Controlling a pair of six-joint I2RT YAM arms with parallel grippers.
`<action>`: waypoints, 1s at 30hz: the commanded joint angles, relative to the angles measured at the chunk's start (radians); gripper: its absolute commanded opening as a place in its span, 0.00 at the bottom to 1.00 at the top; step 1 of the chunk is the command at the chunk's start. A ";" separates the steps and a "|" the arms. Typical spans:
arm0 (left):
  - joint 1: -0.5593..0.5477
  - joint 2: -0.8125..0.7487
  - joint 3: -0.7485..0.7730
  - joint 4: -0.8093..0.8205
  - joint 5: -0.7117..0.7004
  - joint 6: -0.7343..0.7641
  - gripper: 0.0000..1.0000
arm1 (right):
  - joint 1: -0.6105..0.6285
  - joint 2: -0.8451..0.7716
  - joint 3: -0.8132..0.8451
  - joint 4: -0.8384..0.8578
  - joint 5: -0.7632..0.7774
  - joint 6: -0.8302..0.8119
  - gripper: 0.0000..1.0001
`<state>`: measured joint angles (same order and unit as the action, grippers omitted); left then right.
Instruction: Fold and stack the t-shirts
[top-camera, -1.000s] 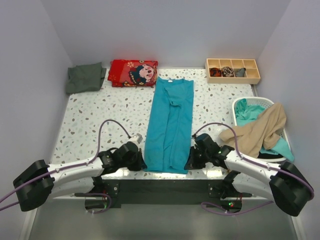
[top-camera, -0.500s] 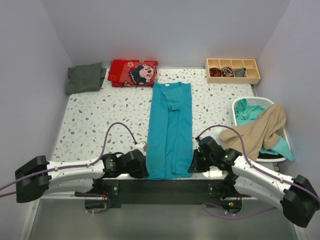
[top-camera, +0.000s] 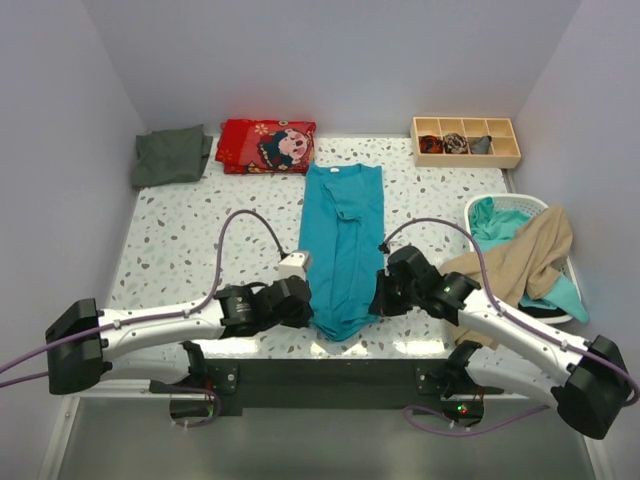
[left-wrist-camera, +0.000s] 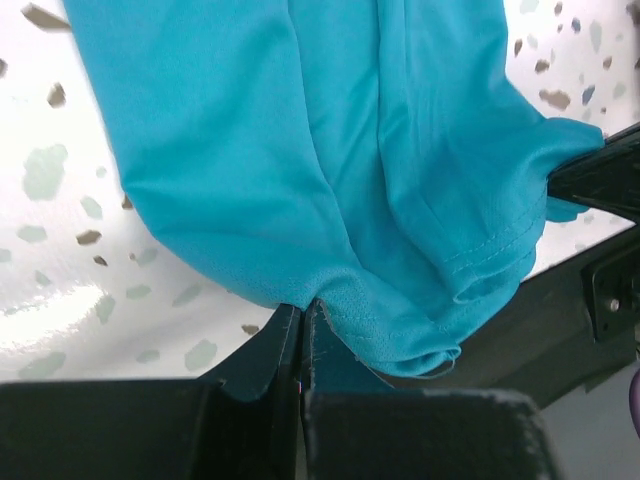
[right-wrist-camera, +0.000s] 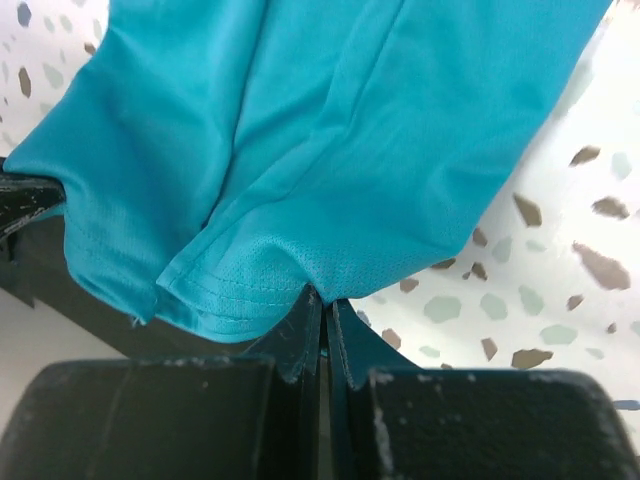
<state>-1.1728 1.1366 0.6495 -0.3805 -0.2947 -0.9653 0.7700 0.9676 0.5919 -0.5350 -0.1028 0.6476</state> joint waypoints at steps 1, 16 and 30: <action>0.015 0.031 0.097 -0.070 -0.144 0.051 0.00 | 0.003 0.055 0.129 -0.043 0.119 -0.111 0.00; 0.298 0.222 0.232 0.095 -0.047 0.290 0.00 | -0.067 0.355 0.355 -0.014 0.255 -0.247 0.03; 0.452 0.443 0.337 0.213 0.095 0.376 0.00 | -0.224 0.589 0.468 0.053 0.153 -0.321 0.09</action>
<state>-0.7589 1.5532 0.9306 -0.2451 -0.2340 -0.6346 0.5602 1.4960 0.9897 -0.5278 0.0788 0.3672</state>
